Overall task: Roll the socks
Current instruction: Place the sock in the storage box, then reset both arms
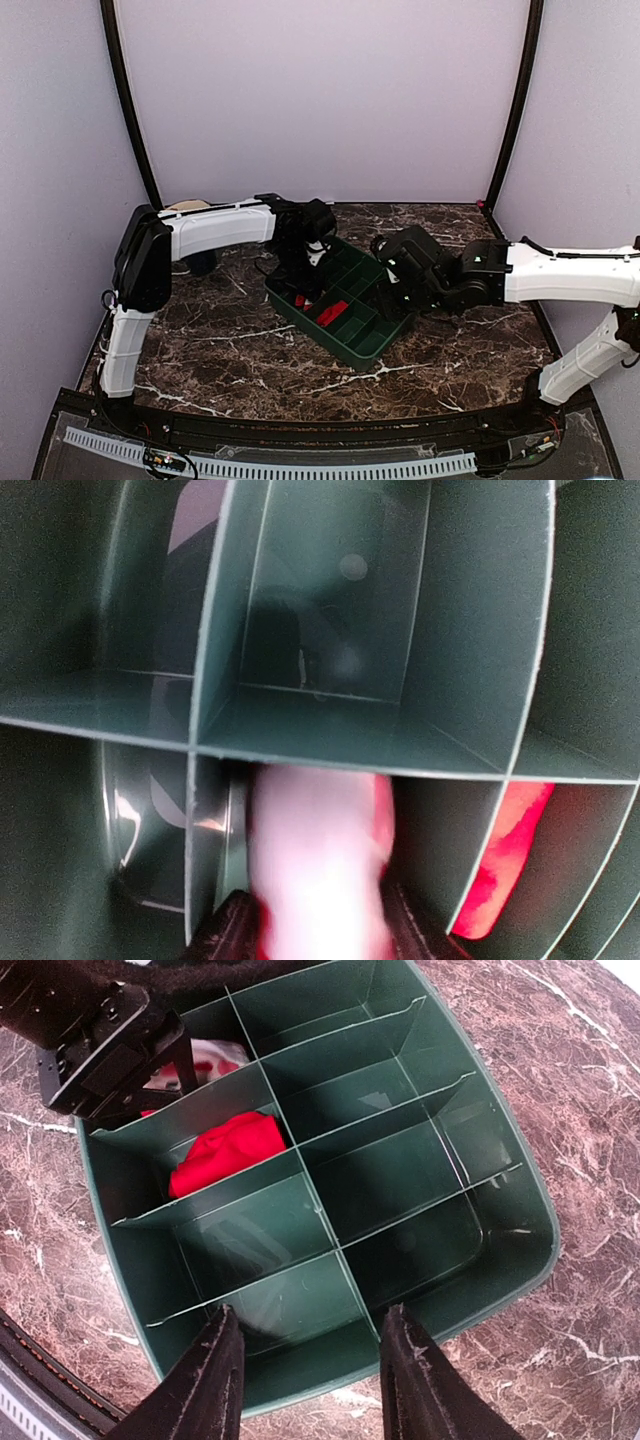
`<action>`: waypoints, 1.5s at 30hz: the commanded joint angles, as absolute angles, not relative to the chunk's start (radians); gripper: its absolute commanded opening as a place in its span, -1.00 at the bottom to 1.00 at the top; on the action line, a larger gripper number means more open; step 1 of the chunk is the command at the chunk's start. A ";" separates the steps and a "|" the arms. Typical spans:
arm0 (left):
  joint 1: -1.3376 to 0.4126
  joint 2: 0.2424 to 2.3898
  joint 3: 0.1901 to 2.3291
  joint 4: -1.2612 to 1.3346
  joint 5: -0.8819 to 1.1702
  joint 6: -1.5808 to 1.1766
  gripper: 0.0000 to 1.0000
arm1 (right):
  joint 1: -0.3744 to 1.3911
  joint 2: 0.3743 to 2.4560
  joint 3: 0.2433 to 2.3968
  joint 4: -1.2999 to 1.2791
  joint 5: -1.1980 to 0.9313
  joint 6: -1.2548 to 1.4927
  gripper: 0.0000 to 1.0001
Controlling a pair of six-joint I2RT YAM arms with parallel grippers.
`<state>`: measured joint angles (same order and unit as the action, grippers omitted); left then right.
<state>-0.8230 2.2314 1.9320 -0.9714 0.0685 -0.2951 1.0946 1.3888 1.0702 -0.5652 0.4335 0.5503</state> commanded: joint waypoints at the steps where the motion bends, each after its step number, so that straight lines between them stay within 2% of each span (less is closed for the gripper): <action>1: -0.827 2.226 1.966 -1.034 0.076 -0.291 -0.03 | 1.089 1.403 1.106 -0.542 0.428 0.538 -0.14; 5: -0.827 2.223 1.958 -1.045 0.085 -0.288 0.03 | 1.089 1.412 1.116 -0.543 0.426 0.533 -0.14; 6: -0.827 2.221 1.955 -1.045 0.087 -0.287 0.74 | 1.088 1.415 1.119 -0.543 0.426 0.531 -0.14; 7: -0.827 2.220 1.953 -1.045 0.089 -0.287 0.86 | 1.088 1.417 1.120 -0.542 0.426 0.530 -0.14; 19: -0.825 2.181 1.924 -1.040 0.074 -0.286 0.87 | 1.081 1.432 1.137 -0.537 0.421 0.514 -0.14; 32: -0.824 2.048 1.954 -0.965 -0.051 -0.318 0.84 | 1.064 1.392 1.087 -0.524 0.482 0.523 -0.14; 35: -0.822 1.940 1.843 -0.900 -0.102 -0.326 0.84 | 1.049 1.402 1.078 -0.521 0.483 0.524 -0.14; 39: -0.818 1.757 1.583 -0.724 -0.142 -0.347 0.84 | 1.027 1.410 1.057 -0.521 0.500 0.546 -0.13; 45: -0.818 1.450 1.261 -0.418 -0.226 -0.318 0.90 | 1.005 1.394 1.055 -0.515 0.612 0.554 -0.01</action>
